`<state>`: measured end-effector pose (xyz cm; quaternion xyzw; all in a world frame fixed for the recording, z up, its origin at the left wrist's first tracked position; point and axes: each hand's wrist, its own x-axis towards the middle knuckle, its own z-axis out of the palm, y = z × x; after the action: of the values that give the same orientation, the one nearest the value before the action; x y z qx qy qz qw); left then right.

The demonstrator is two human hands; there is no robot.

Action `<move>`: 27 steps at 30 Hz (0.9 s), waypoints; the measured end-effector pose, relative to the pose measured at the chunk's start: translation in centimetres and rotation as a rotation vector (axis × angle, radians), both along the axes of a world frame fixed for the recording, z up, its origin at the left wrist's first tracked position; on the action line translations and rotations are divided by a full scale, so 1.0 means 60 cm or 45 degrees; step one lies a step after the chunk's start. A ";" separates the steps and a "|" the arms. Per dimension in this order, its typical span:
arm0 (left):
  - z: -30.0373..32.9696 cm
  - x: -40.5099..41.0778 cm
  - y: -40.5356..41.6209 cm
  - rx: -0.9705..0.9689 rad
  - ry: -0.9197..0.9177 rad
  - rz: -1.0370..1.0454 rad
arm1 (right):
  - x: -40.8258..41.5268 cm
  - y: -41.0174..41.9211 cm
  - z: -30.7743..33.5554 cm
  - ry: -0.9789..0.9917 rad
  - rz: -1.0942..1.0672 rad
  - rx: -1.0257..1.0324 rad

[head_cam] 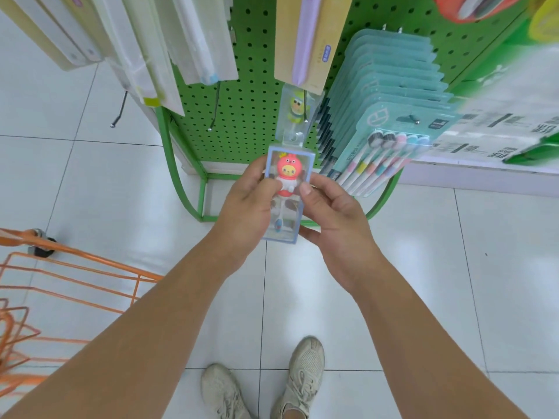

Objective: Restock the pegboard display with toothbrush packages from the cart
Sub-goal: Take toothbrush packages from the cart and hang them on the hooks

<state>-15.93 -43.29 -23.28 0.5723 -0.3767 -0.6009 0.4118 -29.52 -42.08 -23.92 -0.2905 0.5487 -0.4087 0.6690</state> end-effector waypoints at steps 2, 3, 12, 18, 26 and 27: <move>-0.002 -0.004 -0.005 -0.016 -0.006 -0.010 | 0.002 -0.005 -0.002 0.008 -0.064 -0.016; -0.002 -0.006 -0.007 -0.019 -0.002 -0.002 | 0.004 -0.009 -0.004 0.024 -0.095 -0.018; -0.009 -0.013 -0.022 -0.053 0.062 -0.003 | 0.006 -0.023 -0.011 0.051 -0.135 -0.108; -0.019 -0.006 -0.014 0.002 0.055 0.009 | -0.001 -0.022 -0.011 0.094 -0.037 -0.084; -0.011 -0.004 -0.024 -0.066 0.007 -0.021 | -0.006 -0.025 -0.001 0.131 -0.032 -0.156; -0.010 -0.007 -0.029 -0.075 -0.013 -0.020 | -0.005 -0.029 -0.001 0.124 -0.047 -0.143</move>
<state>-16.32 -45.03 -23.90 0.5599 -0.4007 -0.5900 0.4218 -29.85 -43.82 -23.98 -0.3372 0.5621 -0.4365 0.6163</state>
